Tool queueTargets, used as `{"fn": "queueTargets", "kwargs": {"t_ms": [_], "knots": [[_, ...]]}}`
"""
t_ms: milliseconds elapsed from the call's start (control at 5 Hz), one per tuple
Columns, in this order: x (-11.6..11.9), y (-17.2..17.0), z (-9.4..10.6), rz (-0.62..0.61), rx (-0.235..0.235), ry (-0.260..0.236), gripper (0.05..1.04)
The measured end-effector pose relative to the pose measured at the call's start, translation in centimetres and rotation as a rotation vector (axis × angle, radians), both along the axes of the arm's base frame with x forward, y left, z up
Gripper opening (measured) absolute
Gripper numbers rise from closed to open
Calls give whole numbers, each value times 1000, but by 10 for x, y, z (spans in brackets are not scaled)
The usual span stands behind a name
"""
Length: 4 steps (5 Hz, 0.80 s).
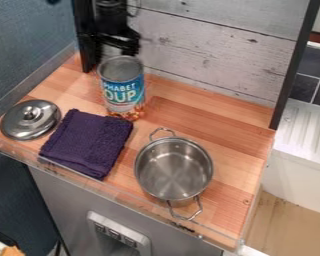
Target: Move the blue can to the top right of the table
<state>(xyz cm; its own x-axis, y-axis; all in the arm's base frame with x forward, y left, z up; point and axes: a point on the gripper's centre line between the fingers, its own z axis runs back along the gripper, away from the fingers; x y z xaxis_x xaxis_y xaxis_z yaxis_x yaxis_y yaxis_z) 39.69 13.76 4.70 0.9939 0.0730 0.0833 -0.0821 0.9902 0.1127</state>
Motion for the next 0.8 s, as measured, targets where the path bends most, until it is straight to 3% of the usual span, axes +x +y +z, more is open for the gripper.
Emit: {"fn": "queueTargets", "kwargs": {"t_ms": [400, 600, 800], "knots": [[14, -54, -4, -61, -10, -15, 1001], [7, -51, -14, -19, 15, -12, 1001], [-6, -23, 14, 87, 77, -88, 1001]]}}
